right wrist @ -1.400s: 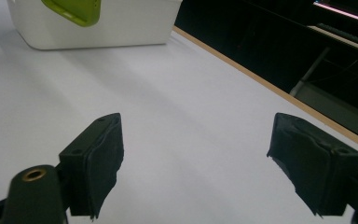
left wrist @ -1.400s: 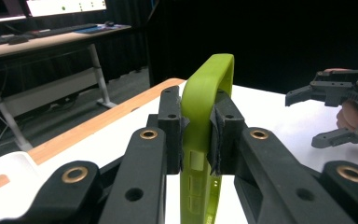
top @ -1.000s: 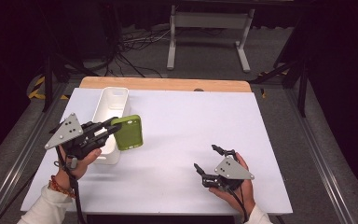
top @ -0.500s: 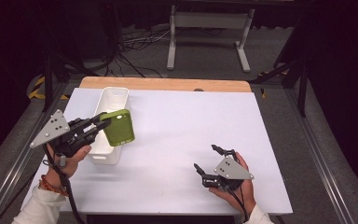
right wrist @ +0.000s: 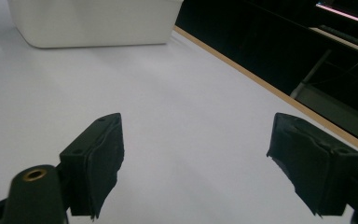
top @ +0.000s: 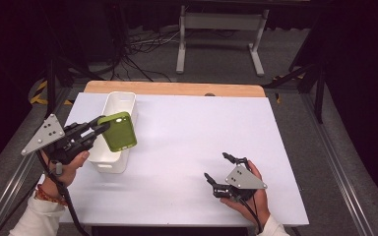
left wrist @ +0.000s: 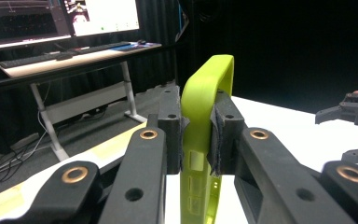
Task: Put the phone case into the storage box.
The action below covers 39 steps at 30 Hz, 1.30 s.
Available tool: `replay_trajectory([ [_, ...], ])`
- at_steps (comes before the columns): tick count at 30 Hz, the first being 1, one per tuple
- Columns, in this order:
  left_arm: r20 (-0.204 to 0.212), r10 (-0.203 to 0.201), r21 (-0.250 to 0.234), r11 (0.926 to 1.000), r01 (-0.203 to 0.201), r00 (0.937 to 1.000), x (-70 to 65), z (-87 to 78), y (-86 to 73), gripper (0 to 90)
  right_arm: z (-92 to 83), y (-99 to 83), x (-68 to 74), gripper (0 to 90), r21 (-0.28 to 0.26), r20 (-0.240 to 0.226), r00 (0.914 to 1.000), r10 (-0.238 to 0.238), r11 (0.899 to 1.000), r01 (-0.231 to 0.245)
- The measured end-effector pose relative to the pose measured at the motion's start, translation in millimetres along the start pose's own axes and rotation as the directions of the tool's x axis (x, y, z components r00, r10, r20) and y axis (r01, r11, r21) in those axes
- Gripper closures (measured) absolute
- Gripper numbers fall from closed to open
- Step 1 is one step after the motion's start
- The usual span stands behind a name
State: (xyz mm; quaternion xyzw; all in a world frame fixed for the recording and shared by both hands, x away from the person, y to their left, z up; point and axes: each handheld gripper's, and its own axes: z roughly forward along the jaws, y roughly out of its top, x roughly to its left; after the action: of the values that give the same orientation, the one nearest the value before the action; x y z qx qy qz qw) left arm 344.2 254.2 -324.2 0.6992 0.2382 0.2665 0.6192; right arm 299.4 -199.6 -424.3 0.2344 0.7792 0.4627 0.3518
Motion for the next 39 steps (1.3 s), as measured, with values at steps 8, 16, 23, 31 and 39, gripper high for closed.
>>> replay_trajectory([
  [8, -0.017, 0.002, 0.001, 1.0, -0.002, 0.9999, 5.0, -4.5, -0.1, 78.0, 0.1, -0.1, -0.1, 18.6, 0.001, 0.0, 1.0, -0.003, 1.0, 0.003],
  [16, -0.023, 0.0, 0.001, 1.0, 0.0, 0.9997, 8.8, -7.2, -1.2, 78.0, -0.9, 0.1, -1.4, 18.7, -0.006, 0.003, 1.0, 0.003, 1.0, -0.003],
  [23, -0.025, -0.002, 0.004, 1.0, 0.002, 0.9997, 12.9, -9.3, -2.9, 78.0, -2.2, 0.9, -1.9, 18.6, -0.016, 0.009, 1.0, 0.0, 1.0, 0.0],
  [31, -0.034, 0.006, 0.001, 1.0, -0.006, 0.9994, 17.8, -8.6, -2.0, 78.0, -1.6, 0.7, -2.6, 18.6, -0.013, 0.012, 0.9999, 0.002, 1.0, -0.002],
  [39, -0.04, 0.004, -0.006, 1.0, -0.004, 0.9992, 26.0, -6.3, -1.6, 78.0, 0.2, 0.5, -2.5, 18.7, -0.009, 0.012, 0.9999, 0.005, 1.0, -0.005],
])
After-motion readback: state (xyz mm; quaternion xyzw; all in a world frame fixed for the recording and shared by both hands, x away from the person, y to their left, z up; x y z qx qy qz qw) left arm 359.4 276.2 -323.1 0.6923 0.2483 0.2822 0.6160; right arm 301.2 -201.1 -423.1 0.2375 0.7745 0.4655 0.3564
